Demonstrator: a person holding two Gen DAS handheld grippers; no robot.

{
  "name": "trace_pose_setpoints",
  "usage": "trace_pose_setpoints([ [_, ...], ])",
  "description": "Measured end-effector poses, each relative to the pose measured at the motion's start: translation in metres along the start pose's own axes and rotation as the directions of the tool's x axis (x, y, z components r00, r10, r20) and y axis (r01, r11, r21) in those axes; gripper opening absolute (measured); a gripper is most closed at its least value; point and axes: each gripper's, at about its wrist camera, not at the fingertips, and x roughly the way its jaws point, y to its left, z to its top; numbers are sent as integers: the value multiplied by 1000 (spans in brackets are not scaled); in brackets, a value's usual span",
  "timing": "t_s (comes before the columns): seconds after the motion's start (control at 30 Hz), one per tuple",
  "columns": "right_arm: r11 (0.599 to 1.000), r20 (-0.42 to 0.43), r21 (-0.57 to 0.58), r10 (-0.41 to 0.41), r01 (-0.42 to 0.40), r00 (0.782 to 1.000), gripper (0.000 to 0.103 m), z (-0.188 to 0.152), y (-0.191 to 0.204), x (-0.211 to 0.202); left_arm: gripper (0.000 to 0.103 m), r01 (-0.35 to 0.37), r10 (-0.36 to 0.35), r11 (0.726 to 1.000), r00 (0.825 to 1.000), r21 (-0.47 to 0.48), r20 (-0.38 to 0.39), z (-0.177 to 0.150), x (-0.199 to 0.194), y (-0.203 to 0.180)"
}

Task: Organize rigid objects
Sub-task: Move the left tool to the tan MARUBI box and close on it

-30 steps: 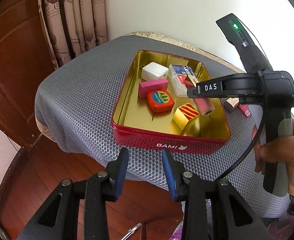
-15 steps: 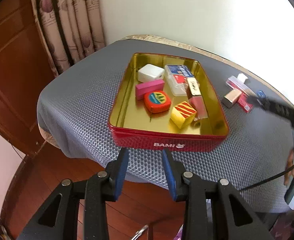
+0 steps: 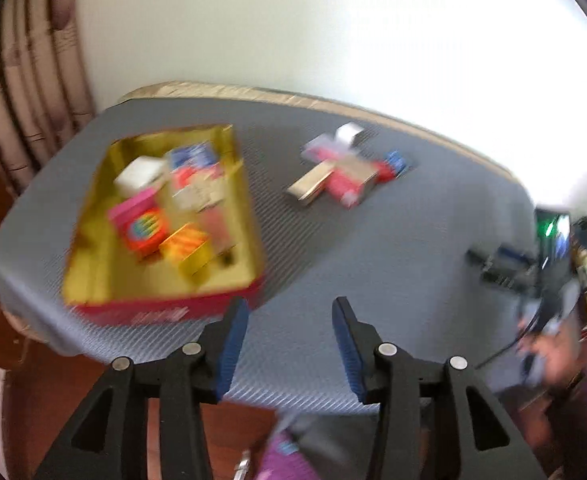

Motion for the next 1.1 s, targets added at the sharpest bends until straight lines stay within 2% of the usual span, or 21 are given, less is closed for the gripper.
trace_pose_setpoints([
  [0.07, 1000, 7, -2, 11, -11, 1000, 86, 2, 0, 0, 56, 26, -27, 1000, 999, -12, -41, 25, 15, -17],
  [0.2, 998, 19, -2, 60, -60, 998, 86, 4, -3, 0, 56, 103, -121, 986, 983, -131, -137, 74, 60, -39],
  [0.23, 997, 27, 8, 73, -73, 997, 86, 3, -3, -2, 56, 106, -128, 983, 980, -151, -149, 83, 70, -44],
  [0.33, 992, 54, 44, 119, -121, 991, 86, 0, -9, -6, 56, 54, -96, 976, 976, -209, -197, 110, 99, -54],
  [0.43, 986, 74, 47, 155, -159, 985, 86, -1, -10, -10, 56, 47, -123, 957, 960, -287, -252, 130, 125, -56],
  [0.5, 984, 79, 43, 172, -175, 982, 86, -3, -11, -13, 56, 23, -107, 955, 957, -296, -270, 137, 134, -57],
  [0.53, 982, 82, 41, 182, -186, 980, 86, -2, -11, -13, 56, -19, -66, 959, 955, -284, -288, 142, 140, -59],
  [0.63, 976, 95, 40, 211, -215, 973, 86, -3, -12, -16, 56, -55, -34, 959, 952, -279, -304, 147, 149, -59],
  [0.73, 970, 107, 39, 234, -239, 966, 86, -3, -13, -18, 56, -73, -33, 948, 944, -308, -328, 148, 158, -56],
  [0.83, 967, 109, 33, 248, -253, 963, 86, -6, -15, -21, 56, -53, -75, 935, 937, -351, -341, 148, 168, -53],
  [0.97, 964, 107, 23, 260, -264, 960, 86, -4, -12, -20, 56, -72, -66, 924, 937, -374, -344, 150, 176, -51],
  [1.1, 961, 112, 23, 270, -275, 956, 87, -6, -14, -22, 56, -79, -74, 917, 929, -391, -364, 152, 187, -52],
])
